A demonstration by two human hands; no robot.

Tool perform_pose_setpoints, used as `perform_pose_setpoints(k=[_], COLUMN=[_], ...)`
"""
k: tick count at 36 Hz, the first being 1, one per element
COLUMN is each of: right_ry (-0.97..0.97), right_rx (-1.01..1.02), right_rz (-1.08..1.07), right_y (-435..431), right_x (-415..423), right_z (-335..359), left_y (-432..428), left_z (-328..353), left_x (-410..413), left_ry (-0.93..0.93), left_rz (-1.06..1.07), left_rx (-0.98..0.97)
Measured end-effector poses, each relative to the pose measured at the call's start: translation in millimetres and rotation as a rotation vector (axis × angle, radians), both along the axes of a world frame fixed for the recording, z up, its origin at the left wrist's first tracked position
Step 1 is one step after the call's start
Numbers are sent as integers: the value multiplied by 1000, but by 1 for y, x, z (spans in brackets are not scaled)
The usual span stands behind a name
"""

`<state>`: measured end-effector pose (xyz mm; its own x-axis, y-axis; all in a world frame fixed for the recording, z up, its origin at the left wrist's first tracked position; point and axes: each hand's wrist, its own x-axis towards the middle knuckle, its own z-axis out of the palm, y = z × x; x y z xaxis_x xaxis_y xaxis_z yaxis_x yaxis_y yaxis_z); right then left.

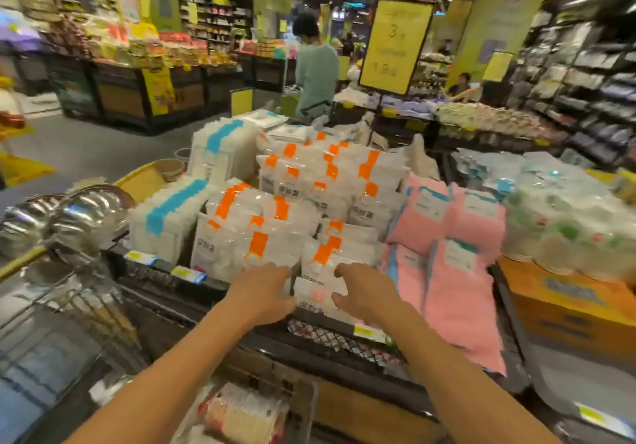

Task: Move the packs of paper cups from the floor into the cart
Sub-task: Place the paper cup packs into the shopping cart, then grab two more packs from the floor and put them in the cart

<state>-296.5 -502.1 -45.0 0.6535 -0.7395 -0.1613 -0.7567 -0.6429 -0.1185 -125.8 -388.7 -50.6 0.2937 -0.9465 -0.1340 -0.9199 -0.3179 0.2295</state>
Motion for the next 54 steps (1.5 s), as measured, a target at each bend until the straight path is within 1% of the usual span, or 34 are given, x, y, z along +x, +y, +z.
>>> perform_pose_setpoints(k=[7,12,15,21,27,31,37,42,47,54], right_ry=[32,-3,-20,1,-21,-56,-63,-99,-100,-133], right_rx=[-1,3,-9,-34,-15,13,38,50,52,80], right_rz=[-301,-526,-652,-906,-1135,-1274,-1478,-1586,-1633,-1690], right_y=[6,33,58,131,221,282,365,404,412,388], right_x=[-148,-262,-333,-474,-597,-665,-741,-782,-810,-847], right_z=[8,7,5,6,0,-5,-20,-39,-56,-71], left_y=[-54,-81,-84,-63,-6,40,103,132,134,104], left_z=[11,15,19,25,22,17,2,-9,-24,-50], left_x=[-117,-224,-299,-461,-607,-690,-788,-843,-879,-926], left_ry=[-38,-87,-71,-89,-101,-116,-134,-161,-181,-142], left_rz=[-312,-552,-700,-995,-1263,-1375,-1526,-1597,-1647,-1680], left_rx=[-19,3,8,-19,-41,-46,-2,61,91,124])
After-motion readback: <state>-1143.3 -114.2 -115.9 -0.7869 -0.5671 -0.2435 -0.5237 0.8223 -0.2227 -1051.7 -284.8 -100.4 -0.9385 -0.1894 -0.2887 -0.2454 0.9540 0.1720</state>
